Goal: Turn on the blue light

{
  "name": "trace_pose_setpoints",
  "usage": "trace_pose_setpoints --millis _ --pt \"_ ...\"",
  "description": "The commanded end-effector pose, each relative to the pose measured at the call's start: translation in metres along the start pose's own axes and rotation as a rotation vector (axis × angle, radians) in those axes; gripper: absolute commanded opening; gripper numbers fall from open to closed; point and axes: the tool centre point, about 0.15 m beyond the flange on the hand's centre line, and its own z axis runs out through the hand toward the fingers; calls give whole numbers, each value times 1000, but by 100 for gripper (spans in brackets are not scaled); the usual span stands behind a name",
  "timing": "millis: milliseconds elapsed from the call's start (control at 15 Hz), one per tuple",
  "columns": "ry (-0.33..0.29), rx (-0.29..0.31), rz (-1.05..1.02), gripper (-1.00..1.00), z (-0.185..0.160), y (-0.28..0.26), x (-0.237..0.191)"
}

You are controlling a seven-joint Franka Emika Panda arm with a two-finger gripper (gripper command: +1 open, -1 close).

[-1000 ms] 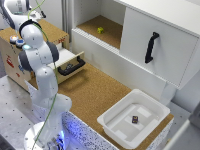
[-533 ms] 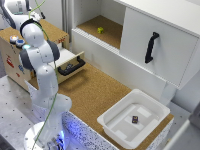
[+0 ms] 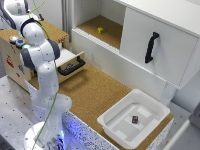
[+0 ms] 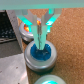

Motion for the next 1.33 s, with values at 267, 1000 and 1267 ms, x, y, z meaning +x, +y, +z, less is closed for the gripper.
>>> trace_pose_setpoints --millis 267,1000,1267 --pt "-121 -49 116 -100 49 14 10" --pt "60 -103 152 100 -100 11 12" --pt "68 -72 183 100 -85 14 16"
